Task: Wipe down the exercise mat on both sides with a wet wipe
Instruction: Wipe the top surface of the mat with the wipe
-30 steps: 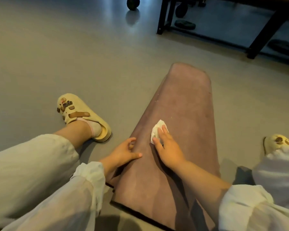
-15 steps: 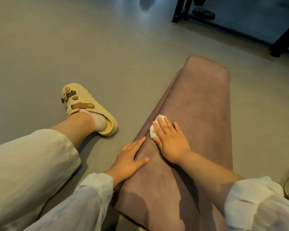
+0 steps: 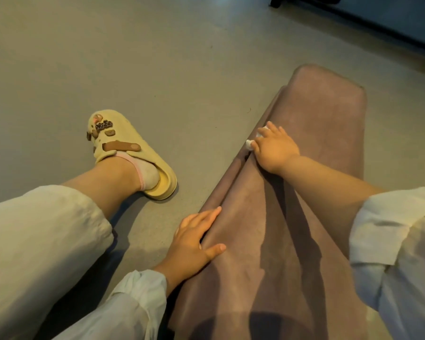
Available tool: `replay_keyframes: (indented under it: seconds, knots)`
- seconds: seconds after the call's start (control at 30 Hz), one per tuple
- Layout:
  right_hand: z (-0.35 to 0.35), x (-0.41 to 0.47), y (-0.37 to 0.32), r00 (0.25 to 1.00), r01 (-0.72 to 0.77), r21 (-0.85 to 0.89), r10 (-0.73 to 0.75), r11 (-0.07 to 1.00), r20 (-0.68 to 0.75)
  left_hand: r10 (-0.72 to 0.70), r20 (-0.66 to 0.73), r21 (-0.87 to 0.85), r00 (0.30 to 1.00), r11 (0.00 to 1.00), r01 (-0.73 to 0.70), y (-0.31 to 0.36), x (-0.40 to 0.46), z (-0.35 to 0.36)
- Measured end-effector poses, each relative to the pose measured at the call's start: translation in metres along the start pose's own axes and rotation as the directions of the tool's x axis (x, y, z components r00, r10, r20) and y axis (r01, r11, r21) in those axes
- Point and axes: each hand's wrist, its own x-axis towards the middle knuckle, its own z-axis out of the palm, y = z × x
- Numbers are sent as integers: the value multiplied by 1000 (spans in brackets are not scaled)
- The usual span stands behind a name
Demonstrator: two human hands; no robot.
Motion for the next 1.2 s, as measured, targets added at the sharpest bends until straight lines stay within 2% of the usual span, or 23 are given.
replay_keyframes:
  seconds: [0.1, 0.17, 0.23, 0.27, 0.33, 0.4, 0.5, 0.57, 0.67, 0.8, 0.9, 1.07, 1.2]
  knots:
    - [10, -30, -28, 979, 202, -18, -202, 979, -2, -27, 15, -94, 1000, 995, 28, 8, -1, -7]
    - [18, -59, -51, 961, 276, -18, -276, 961, -24, -103, 43, -302, 994, 947, 111, 13, 1, -14]
    - [26, -89, -71, 947, 316, -11, -316, 949, -55, -199, 94, -592, 975, 777, 216, 22, 3, -24]
    - [30, -105, -83, 942, 332, 1, -332, 943, -47, -234, 123, -679, 964, 689, 254, 24, 1, -29]
    - [37, -137, -105, 925, 380, 38, -379, 924, -19, -230, 144, -726, 962, 636, 261, 25, -1, -38]
    - [42, -168, -125, 895, 444, 113, -446, 889, -10, -194, 145, -693, 970, 680, 240, 28, -5, -44]
    - [48, -206, -142, 843, 522, 222, -538, 824, 13, -90, 122, -518, 988, 844, 141, 37, -4, -48]
    - [55, -226, -146, 787, 588, 226, -614, 776, 61, -19, 154, -427, 988, 900, 84, 43, -2, -49]
    - [67, -247, -144, 665, 745, -25, -739, 667, 105, 14, 199, -348, 980, 936, 57, 46, -1, -48]
    - [69, -250, -127, 611, 791, -140, -780, 595, 136, 17, 256, -301, 966, 952, 63, 46, -1, -46]
    - [70, -247, -115, 616, 786, -166, -778, 595, 127, 23, 245, -300, 969, 953, 53, 46, 1, -46]
    - [65, -243, -96, 681, 725, -161, -732, 670, 23, -31, 201, -288, 979, 953, 90, 47, 3, -45]
    - [59, -231, -69, 789, 595, -182, -612, 783, -53, -99, 208, -102, 973, 987, 122, 50, 4, -39]
